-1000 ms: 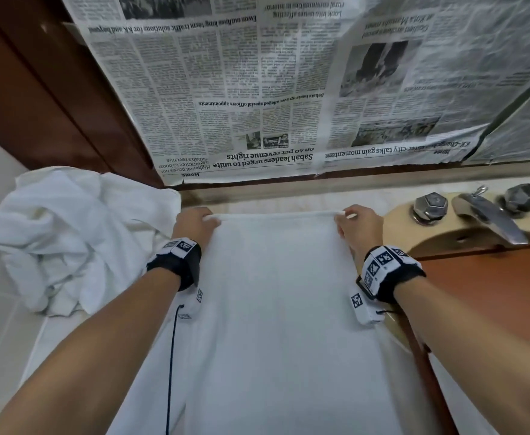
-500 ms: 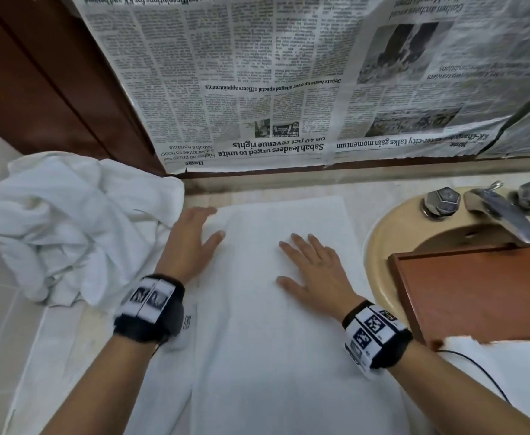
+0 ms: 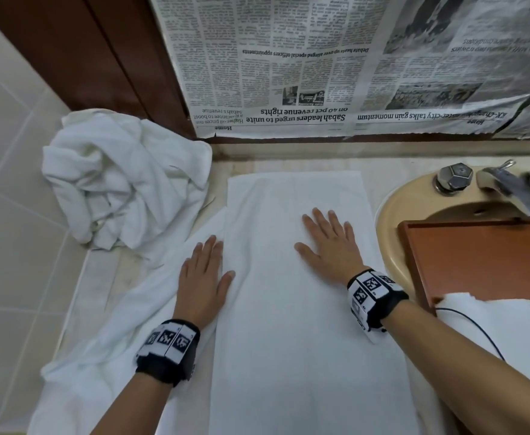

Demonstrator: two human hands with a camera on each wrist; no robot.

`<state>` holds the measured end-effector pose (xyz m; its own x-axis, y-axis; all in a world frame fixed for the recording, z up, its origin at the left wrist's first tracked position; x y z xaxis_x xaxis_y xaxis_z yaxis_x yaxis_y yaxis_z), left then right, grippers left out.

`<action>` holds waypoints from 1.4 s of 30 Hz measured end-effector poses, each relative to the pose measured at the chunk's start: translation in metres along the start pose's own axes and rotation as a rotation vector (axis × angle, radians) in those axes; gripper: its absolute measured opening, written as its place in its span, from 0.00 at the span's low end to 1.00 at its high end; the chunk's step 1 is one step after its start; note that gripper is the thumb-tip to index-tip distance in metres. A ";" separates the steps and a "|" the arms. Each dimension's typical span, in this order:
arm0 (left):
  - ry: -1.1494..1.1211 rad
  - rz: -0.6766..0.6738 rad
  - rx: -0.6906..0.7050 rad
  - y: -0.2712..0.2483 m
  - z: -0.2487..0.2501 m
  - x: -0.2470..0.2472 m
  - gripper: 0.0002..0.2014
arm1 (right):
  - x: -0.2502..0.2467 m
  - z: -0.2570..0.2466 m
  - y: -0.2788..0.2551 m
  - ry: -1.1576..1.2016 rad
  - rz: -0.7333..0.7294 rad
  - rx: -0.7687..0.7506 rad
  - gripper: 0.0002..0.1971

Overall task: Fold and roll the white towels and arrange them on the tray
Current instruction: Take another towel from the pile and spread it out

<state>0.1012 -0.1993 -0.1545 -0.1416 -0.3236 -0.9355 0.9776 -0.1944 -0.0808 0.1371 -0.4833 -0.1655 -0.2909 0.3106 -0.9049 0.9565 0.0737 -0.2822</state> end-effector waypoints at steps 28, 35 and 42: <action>0.193 0.156 -0.313 0.002 -0.113 -0.071 0.21 | 0.016 -0.038 -0.032 0.071 -0.071 -0.048 0.39; -0.062 0.251 -0.116 0.023 -0.024 -0.072 0.17 | -0.035 0.008 -0.020 0.220 0.122 0.035 0.33; -0.096 -0.029 0.051 0.105 0.045 -0.024 0.21 | -0.084 0.071 0.007 0.058 0.209 0.259 0.23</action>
<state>0.2004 -0.2539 -0.1245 -0.1863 -0.4041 -0.8955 0.9640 -0.2514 -0.0871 0.1663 -0.5758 -0.1141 -0.0800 0.3480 -0.9341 0.9561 -0.2381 -0.1706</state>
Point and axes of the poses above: each hand's wrist, its own y-axis towards the middle knuckle, its own x-axis out of the palm, z = x × y, the point moved 7 cm from there along y, towards the middle knuckle, and after that the axes turned 4 degrees about y, right-handed, at the moved point
